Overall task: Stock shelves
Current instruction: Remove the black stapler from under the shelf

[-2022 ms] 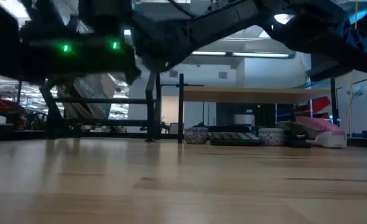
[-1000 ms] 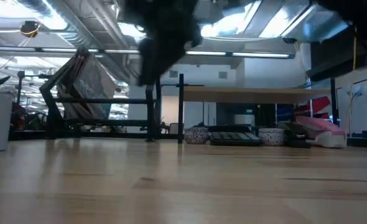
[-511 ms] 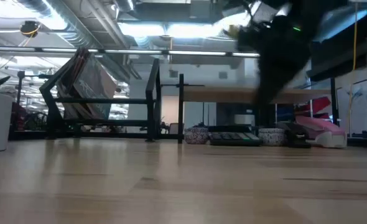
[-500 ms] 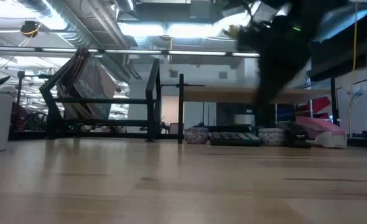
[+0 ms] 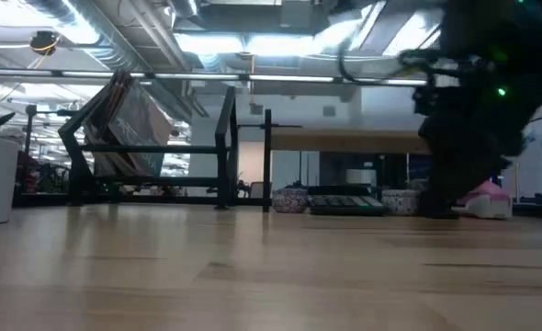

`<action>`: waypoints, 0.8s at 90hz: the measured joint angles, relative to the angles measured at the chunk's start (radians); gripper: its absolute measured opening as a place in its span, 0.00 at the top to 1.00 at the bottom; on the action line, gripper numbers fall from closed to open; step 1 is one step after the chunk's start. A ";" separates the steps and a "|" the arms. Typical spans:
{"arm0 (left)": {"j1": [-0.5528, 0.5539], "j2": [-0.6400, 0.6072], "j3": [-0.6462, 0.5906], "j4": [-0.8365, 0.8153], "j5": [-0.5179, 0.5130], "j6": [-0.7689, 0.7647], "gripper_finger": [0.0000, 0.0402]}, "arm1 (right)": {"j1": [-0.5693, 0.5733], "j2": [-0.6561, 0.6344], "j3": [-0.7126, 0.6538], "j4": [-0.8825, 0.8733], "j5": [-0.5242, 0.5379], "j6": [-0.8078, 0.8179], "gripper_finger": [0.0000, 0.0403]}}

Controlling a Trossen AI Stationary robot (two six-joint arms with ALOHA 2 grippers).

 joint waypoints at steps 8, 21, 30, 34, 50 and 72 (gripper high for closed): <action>0.002 0.000 0.000 0.000 0.000 0.003 0.64 | 0.032 0.001 -0.062 -0.009 0.077 0.212 0.10; 0.003 0.000 0.000 0.000 0.000 0.004 0.64 | 0.047 0.010 -0.129 0.015 0.160 0.423 0.02; 0.007 0.000 0.000 -0.001 0.001 0.004 0.64 | 0.037 0.033 -0.154 0.016 0.202 0.498 0.01; 0.010 0.000 0.000 0.000 0.001 0.004 0.64 | 0.024 0.043 -0.157 0.015 0.217 0.519 0.01; 0.017 0.000 0.000 0.002 0.001 0.004 0.64 | -0.032 0.099 -0.161 0.052 0.225 0.520 0.07; 0.019 0.000 0.000 0.002 0.004 0.004 0.64 | -0.103 0.126 -0.160 0.099 0.228 0.440 0.20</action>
